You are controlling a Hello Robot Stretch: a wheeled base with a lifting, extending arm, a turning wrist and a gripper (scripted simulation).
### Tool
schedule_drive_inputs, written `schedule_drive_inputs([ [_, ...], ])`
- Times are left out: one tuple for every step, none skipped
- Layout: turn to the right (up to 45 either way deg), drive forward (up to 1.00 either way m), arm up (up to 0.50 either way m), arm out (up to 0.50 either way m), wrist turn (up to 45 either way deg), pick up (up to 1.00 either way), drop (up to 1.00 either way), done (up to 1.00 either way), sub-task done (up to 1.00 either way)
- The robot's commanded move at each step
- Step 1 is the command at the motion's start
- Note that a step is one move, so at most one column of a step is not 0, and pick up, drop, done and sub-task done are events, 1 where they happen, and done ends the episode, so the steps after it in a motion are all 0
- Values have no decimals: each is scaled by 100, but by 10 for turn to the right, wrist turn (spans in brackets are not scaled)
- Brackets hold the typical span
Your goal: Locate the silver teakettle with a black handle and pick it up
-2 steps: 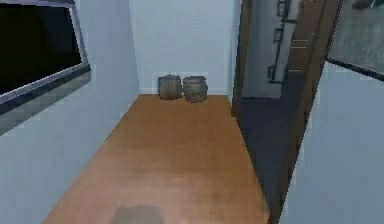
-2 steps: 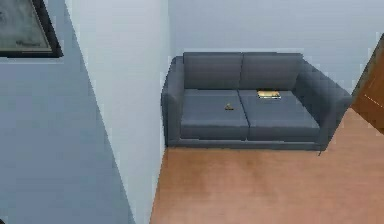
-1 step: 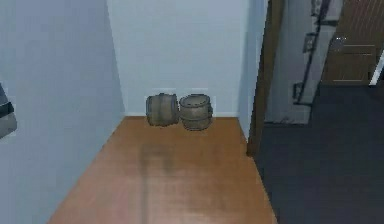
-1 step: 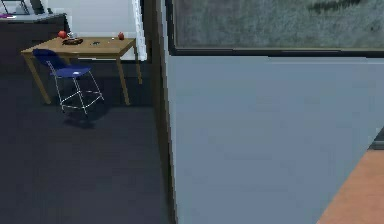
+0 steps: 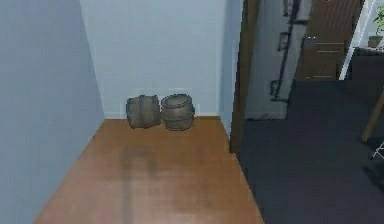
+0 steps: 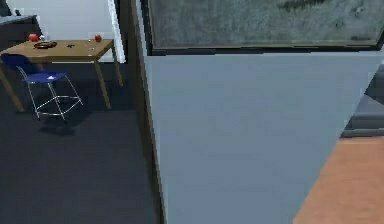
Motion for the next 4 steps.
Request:
schedule_drive_inputs([
  [0, 35, 0, 0, 0, 0, 0, 0, 0],
  [450, 0, 0, 0, 0, 0, 0, 0, 0],
  [210, 0, 0, 0, 0, 0, 0, 0, 0],
  [0, 20, 0, 0, 0, 0, 0, 0, 0],
])
